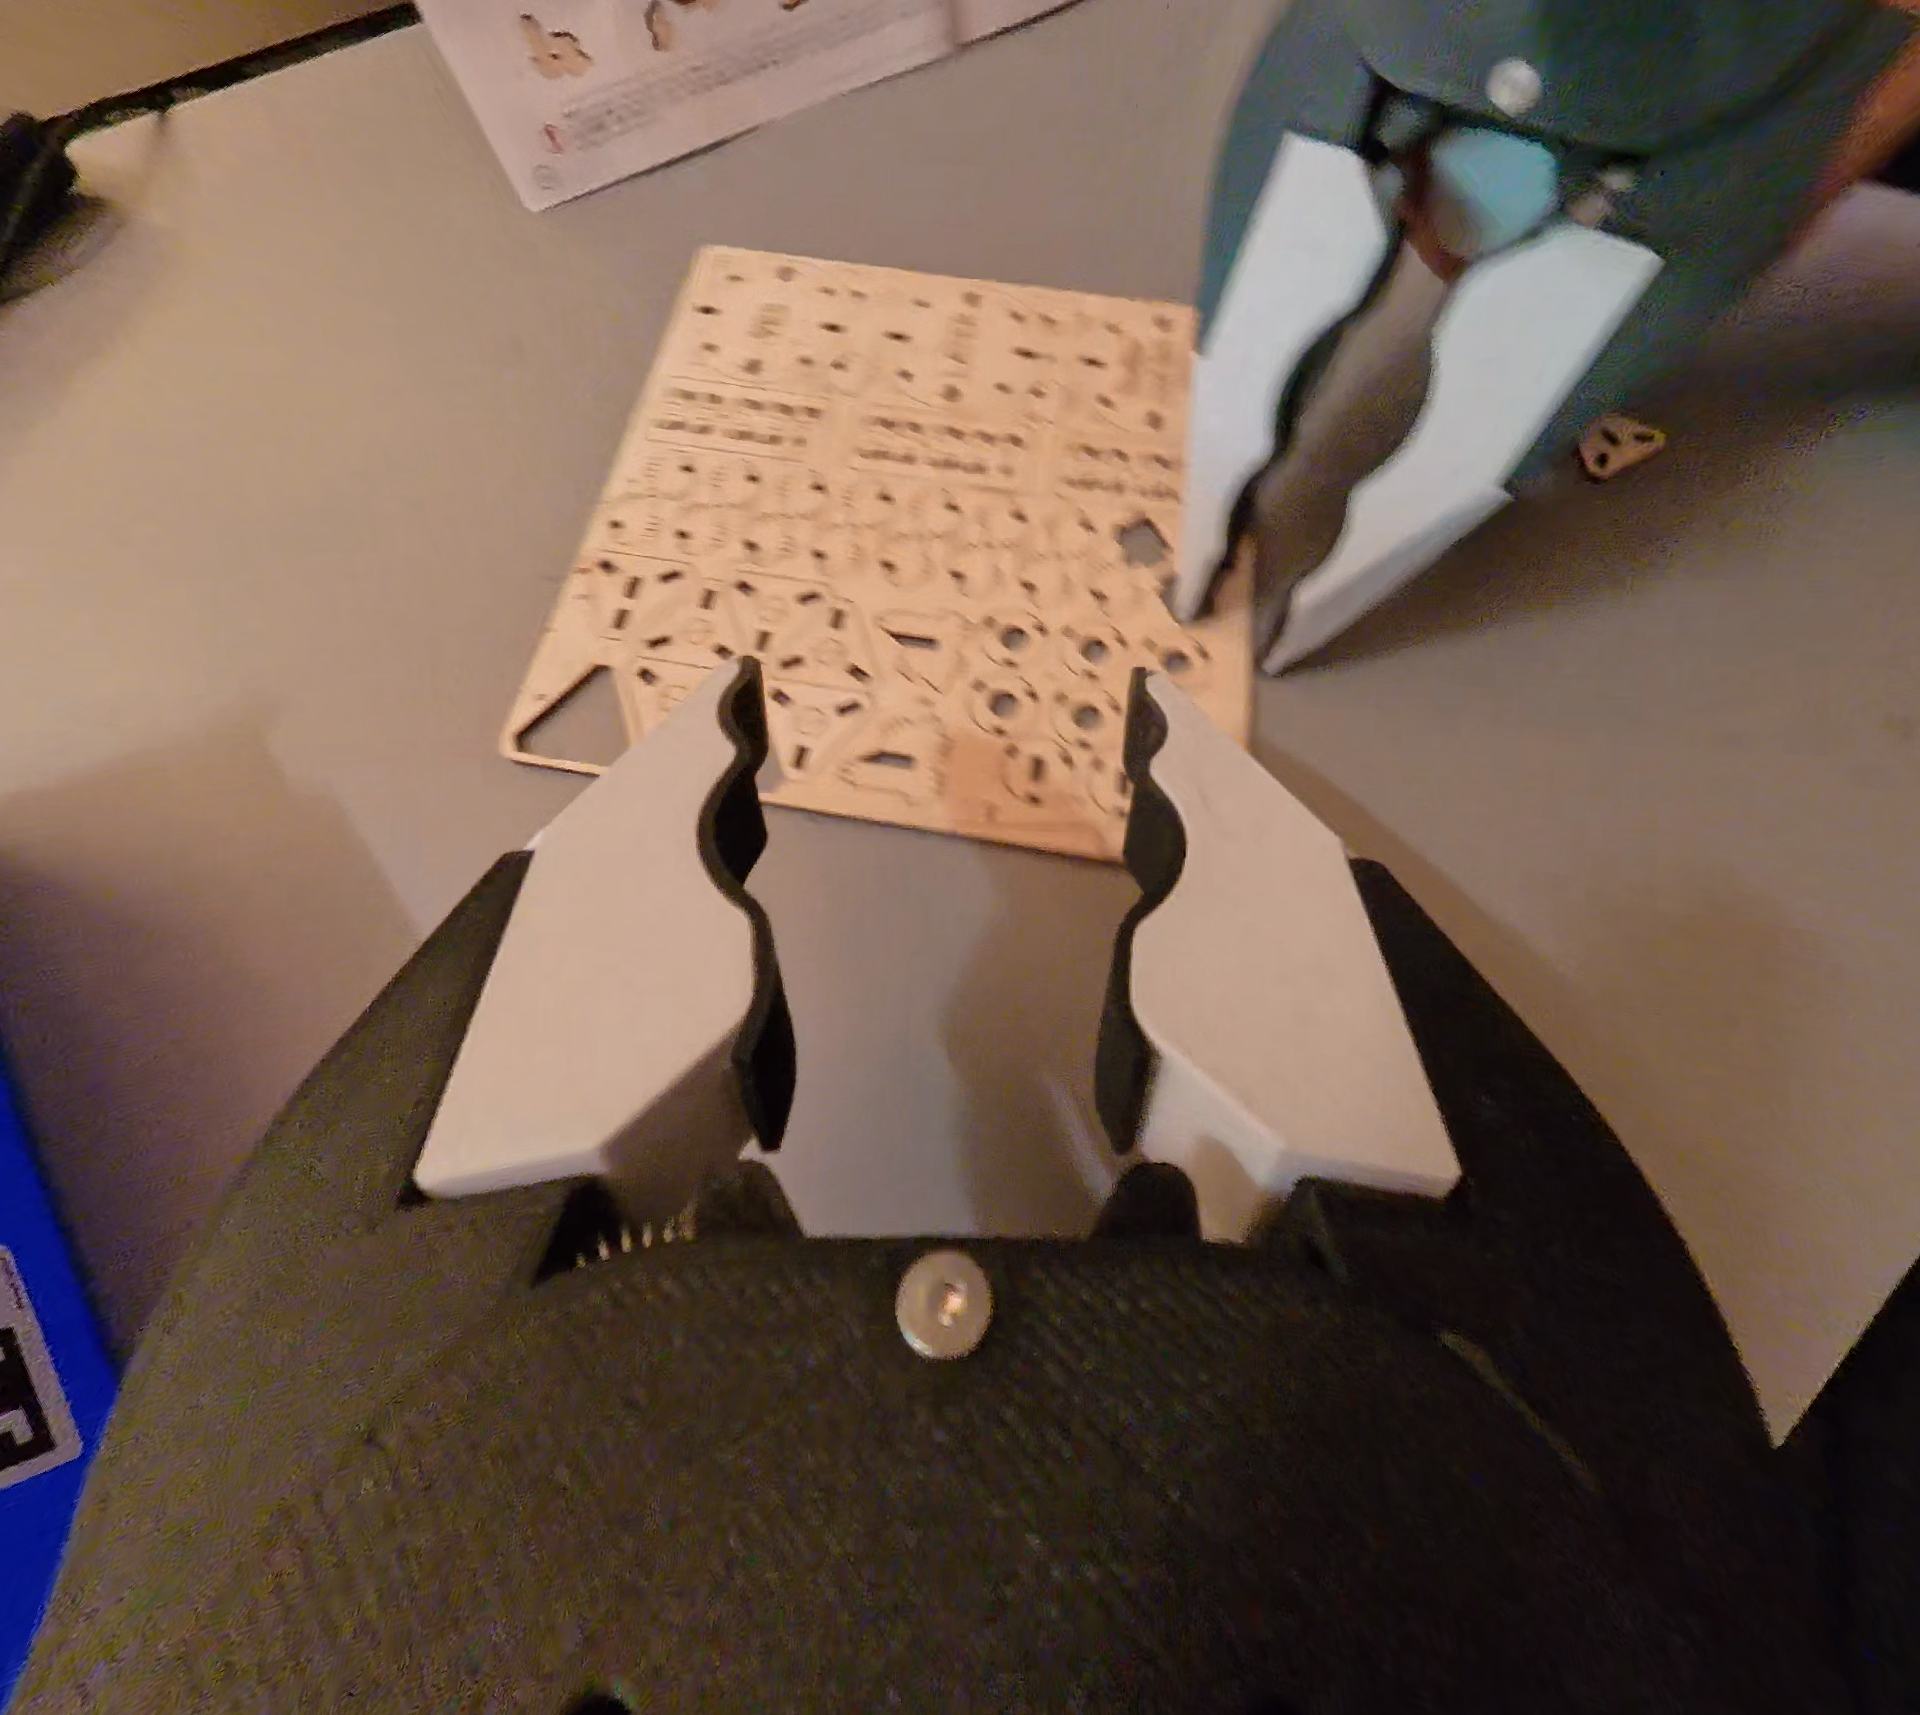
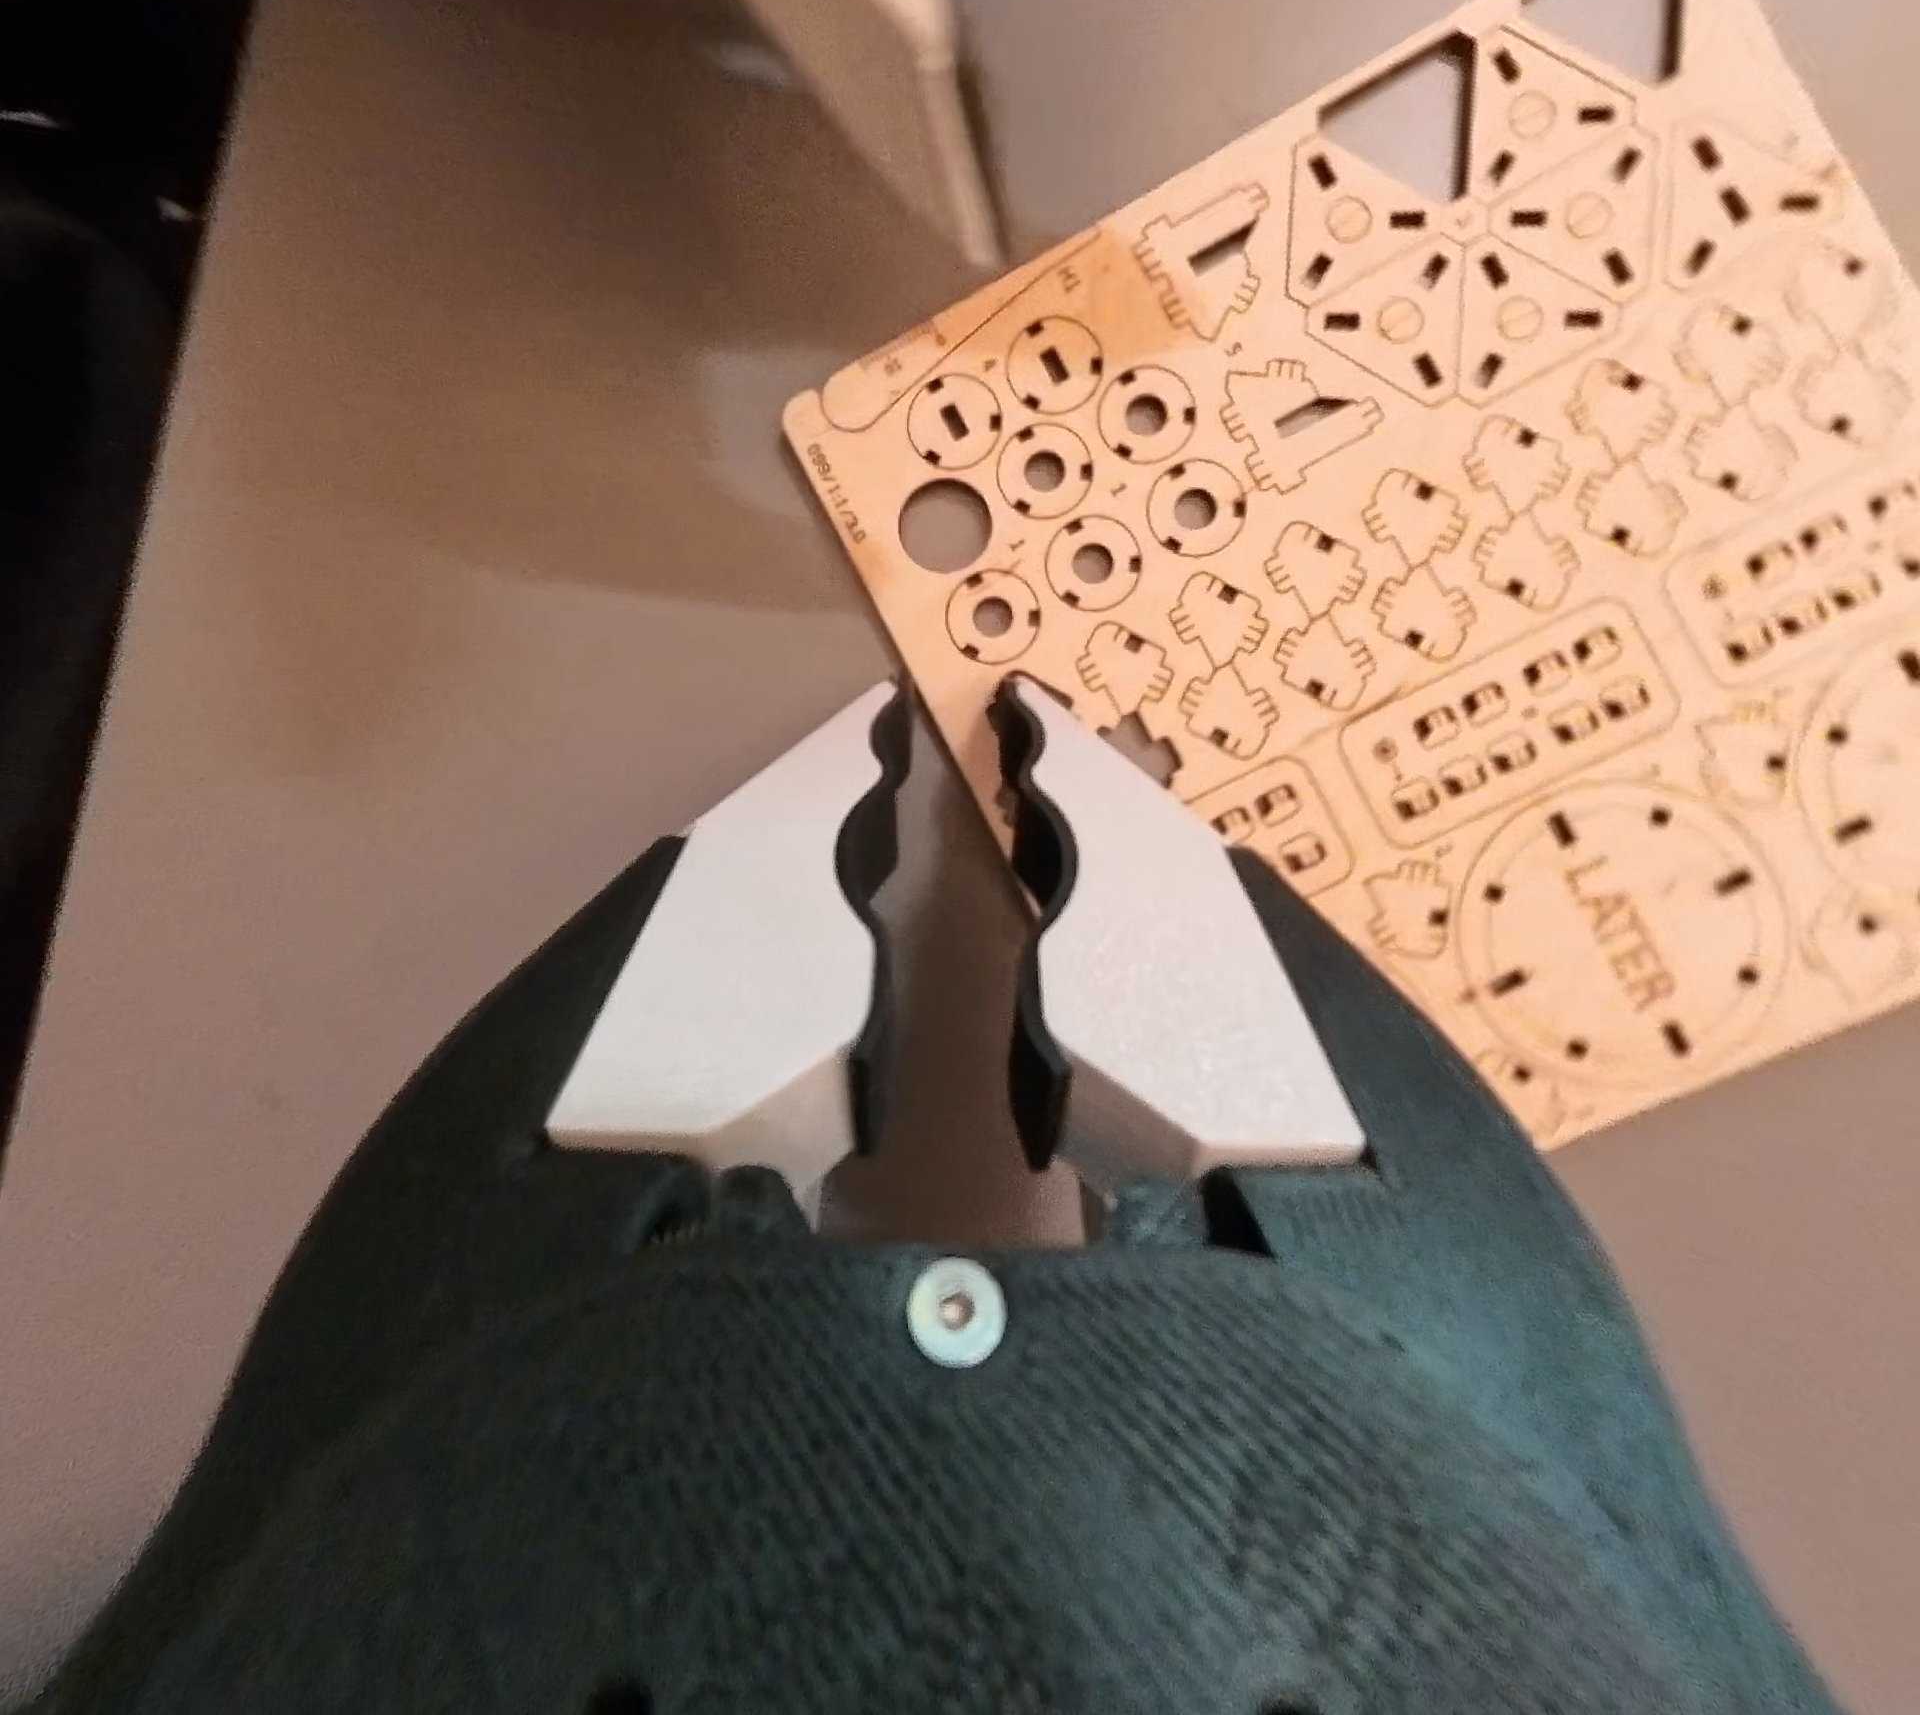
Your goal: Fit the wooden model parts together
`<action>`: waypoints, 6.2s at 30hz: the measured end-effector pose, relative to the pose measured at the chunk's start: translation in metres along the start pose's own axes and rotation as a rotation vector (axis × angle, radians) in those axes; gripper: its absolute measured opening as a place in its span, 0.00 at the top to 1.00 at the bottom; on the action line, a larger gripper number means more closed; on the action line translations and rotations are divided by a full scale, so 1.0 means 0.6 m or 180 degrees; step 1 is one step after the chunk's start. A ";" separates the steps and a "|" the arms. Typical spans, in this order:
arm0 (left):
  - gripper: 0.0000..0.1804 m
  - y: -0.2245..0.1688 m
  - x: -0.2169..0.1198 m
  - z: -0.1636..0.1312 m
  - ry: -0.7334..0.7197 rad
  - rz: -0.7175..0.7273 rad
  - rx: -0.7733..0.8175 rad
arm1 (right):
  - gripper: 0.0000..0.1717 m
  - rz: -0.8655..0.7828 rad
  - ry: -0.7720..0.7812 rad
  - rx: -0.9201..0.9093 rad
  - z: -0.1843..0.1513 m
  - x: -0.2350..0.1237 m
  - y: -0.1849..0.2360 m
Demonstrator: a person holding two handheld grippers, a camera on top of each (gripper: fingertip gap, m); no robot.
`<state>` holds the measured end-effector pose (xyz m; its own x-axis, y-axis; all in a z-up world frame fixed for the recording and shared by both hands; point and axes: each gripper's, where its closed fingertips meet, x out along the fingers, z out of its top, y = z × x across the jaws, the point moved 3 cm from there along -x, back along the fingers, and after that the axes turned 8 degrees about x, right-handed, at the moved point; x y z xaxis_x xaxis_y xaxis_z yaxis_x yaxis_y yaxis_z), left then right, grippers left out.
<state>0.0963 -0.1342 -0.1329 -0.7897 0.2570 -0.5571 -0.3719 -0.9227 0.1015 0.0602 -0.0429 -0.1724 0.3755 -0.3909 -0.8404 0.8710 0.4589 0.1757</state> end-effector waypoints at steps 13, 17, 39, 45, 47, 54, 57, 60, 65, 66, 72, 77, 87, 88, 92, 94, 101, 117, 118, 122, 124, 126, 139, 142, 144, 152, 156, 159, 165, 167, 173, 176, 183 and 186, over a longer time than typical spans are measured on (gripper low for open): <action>0.61 0.022 0.011 -0.055 0.0437 0.0039 -0.0673 | 0.94 0.0318 -0.0065 -0.0655 -0.068 -0.011 0.138; 0.62 -0.007 -0.005 -0.081 0.0519 -0.0102 -0.0808 | 0.96 -0.0188 -0.0098 -0.0599 -0.092 -0.039 0.095; 0.70 -0.202 -0.070 -0.068 0.0958 -0.1488 -0.0571 | 0.87 -0.1101 -0.0852 0.1479 -0.121 -0.094 -0.051; 0.70 -0.169 -0.068 -0.037 0.0605 -0.1316 -0.0671 | 0.87 -0.1171 -0.0864 0.1599 -0.086 -0.093 -0.073; 0.70 -0.158 -0.064 -0.023 0.0485 -0.1219 -0.0669 | 0.88 -0.1139 -0.0816 0.1671 -0.077 -0.084 -0.078; 0.70 -0.118 -0.047 0.028 0.0220 -0.0983 -0.0542 | 0.85 -0.1308 -0.0392 0.1655 -0.076 -0.061 -0.077; 0.70 -0.107 -0.030 0.063 0.0099 -0.1042 -0.0419 | 0.93 -0.1387 -0.0305 0.1543 -0.071 -0.057 -0.073; 0.70 -0.082 0.001 0.099 0.0049 -0.0978 -0.0213 | 0.93 -0.1470 -0.0349 0.1479 -0.067 -0.056 -0.080; 0.69 -0.013 0.081 0.114 0.0360 -0.0705 -0.0012 | 0.93 -0.1472 -0.0530 0.1335 -0.067 -0.056 -0.082; 0.69 -0.007 0.096 0.114 0.0394 -0.0775 -0.0051 | 0.93 -0.1470 -0.0547 0.1296 -0.068 -0.056 -0.081; 0.68 0.015 0.143 0.082 0.0415 -0.1049 -0.0421 | 0.93 -0.1382 -0.0692 0.1213 -0.067 -0.062 -0.076; 0.67 0.044 0.137 0.064 0.0258 -0.1001 -0.0756 | 0.93 -0.1250 -0.0906 0.1202 -0.054 -0.068 -0.068; 0.60 0.053 0.124 0.057 -0.0105 -0.1802 -0.1779 | 0.93 -0.1348 -0.1079 0.1024 -0.036 -0.082 -0.058; 0.60 0.051 0.124 0.055 -0.0111 -0.1900 -0.1884 | 0.93 -0.1348 -0.1082 0.1011 -0.036 -0.082 -0.057; 0.74 0.052 0.122 0.045 -0.0030 -0.2039 -0.2200 | 0.93 -0.1292 -0.1066 0.1013 -0.037 -0.080 -0.054; 0.84 0.057 0.118 0.043 -0.0011 -0.1956 -0.2171 | 0.93 -0.1263 -0.1104 0.1029 -0.037 -0.082 -0.053; 0.96 0.060 0.106 0.058 -0.0126 -0.1937 -0.2177 | 0.92 -0.0893 -0.1504 0.1236 -0.033 -0.105 -0.050; 0.86 0.046 0.069 0.108 -0.0503 -0.2089 -0.1842 | 0.96 0.1309 -0.2110 0.2068 -0.024 -0.111 -0.006; 0.77 0.050 0.062 0.116 -0.0613 -0.2107 -0.1881 | 0.97 0.1401 -0.2220 0.2106 -0.021 -0.118 -0.007; 0.61 0.082 0.031 0.141 -0.1120 -0.1848 -0.1895 | 0.99 0.1408 -0.2682 0.2172 -0.019 -0.153 -0.025; 0.59 0.095 0.023 0.144 -0.1205 -0.1566 -0.1752 | 0.99 0.1255 -0.2870 0.2179 -0.023 -0.172 -0.037; 0.58 0.103 0.020 0.146 -0.1233 -0.1316 -0.1628 | 1.00 0.1137 -0.3107 0.2181 -0.025 -0.196 -0.046; 0.53 0.078 0.072 0.121 -0.1202 -0.1909 -0.2148 | 1.00 0.0596 -0.4255 0.2372 -0.077 -0.303 -0.095; 0.54 0.046 0.082 0.125 -0.1161 -0.2336 -0.2225 | 1.00 0.0613 -0.4471 0.2405 -0.084 -0.317 -0.099; 0.58 0.022 0.086 0.131 -0.1133 -0.2577 -0.2163 | 1.00 0.0612 -0.4556 0.2411 -0.086 -0.322 -0.100; 0.92 0.000 0.077 0.154 -0.1405 -0.2779 -0.2042 | 1.00 0.0624 -0.4571 0.2410 -0.082 -0.318 -0.100; 0.99 0.014 0.073 0.150 -0.1457 -0.2604 -0.1987 | 1.00 0.0667 -0.4611 0.2432 -0.080 -0.315 -0.100; 0.98 0.013 0.078 0.146 -0.1393 -0.2575 -0.1967 | 1.00 0.0646 -0.4590 0.2430 -0.077 -0.311 -0.101; 0.98 0.003 0.087 0.142 -0.1240 -0.2466 -0.1784 | 1.00 0.0572 -0.4537 0.2411 -0.072 -0.307 -0.099; 0.98 0.003 0.085 0.143 -0.1265 -0.2497 -0.1795 | 1.00 0.0573 -0.4542 0.2421 -0.073 -0.307 -0.100; 0.99 0.000 0.081 0.145 -0.1277 -0.2597 -0.1784 | 1.00 0.0637 -0.4587 0.2451 -0.074 -0.307 -0.101; 1.00 -0.004 0.076 0.148 -0.1308 -0.2689 -0.1779 | 1.00 0.0646 -0.4620 0.2480 -0.075 -0.307 -0.103; 1.00 0.001 0.072 0.149 -0.1370 -0.2721 -0.1864 | 0.91 0.0584 -0.4665 0.2526 -0.076 -0.307 -0.109; 1.00 0.017 0.070 0.148 -0.1463 -0.2672 -0.2053 | 0.83 0.0520 -0.4692 0.2582 -0.078 -0.308 -0.113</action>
<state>0.0159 -0.1071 -0.0821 -0.5641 0.8174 0.1165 -0.6503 -0.3529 -0.6727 -0.0831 0.0356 -0.0531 0.0185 -0.9572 0.2887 0.5465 0.2515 0.7988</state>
